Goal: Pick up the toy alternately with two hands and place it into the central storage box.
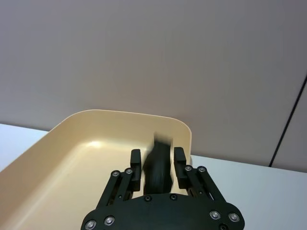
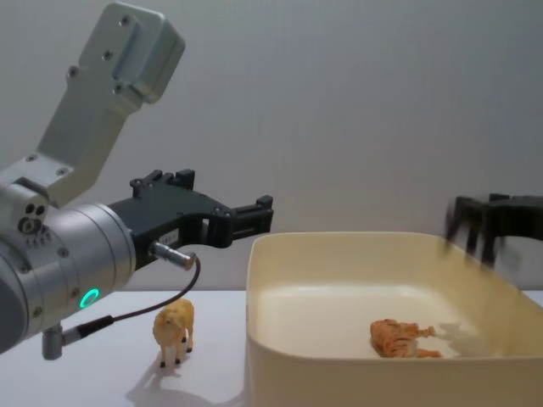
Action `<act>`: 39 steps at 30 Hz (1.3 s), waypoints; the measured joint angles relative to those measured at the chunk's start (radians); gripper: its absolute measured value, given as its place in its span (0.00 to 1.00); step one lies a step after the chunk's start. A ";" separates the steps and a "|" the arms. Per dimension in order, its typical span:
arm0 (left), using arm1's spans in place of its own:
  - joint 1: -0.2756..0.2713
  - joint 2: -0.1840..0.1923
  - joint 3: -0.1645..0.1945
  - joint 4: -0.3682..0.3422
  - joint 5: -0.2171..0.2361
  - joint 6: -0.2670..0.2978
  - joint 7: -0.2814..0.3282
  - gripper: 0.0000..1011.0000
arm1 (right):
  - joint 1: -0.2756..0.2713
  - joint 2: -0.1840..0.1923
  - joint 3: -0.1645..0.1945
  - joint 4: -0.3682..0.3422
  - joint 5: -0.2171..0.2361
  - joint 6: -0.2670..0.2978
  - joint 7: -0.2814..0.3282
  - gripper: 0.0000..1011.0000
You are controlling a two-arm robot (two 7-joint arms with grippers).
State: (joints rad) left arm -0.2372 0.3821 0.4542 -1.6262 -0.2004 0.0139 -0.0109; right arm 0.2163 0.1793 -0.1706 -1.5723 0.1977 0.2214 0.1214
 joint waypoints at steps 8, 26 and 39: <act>0.000 0.000 0.000 0.000 0.000 0.000 0.000 0.99 | 0.024 -0.019 -0.016 0.017 -0.019 0.021 0.014 0.62; 0.000 0.000 0.000 0.000 0.000 0.000 0.000 0.99 | -0.001 0.018 0.038 -0.042 0.066 -0.019 -0.035 0.99; 0.005 0.005 -0.002 -0.011 -0.005 0.015 -0.011 0.99 | -0.032 0.054 0.083 -0.095 0.120 -0.028 -0.077 0.99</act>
State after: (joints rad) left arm -0.2323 0.3875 0.4521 -1.6373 -0.2052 0.0286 -0.0217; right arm 0.1846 0.2332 -0.0879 -1.6671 0.3176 0.1935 0.0441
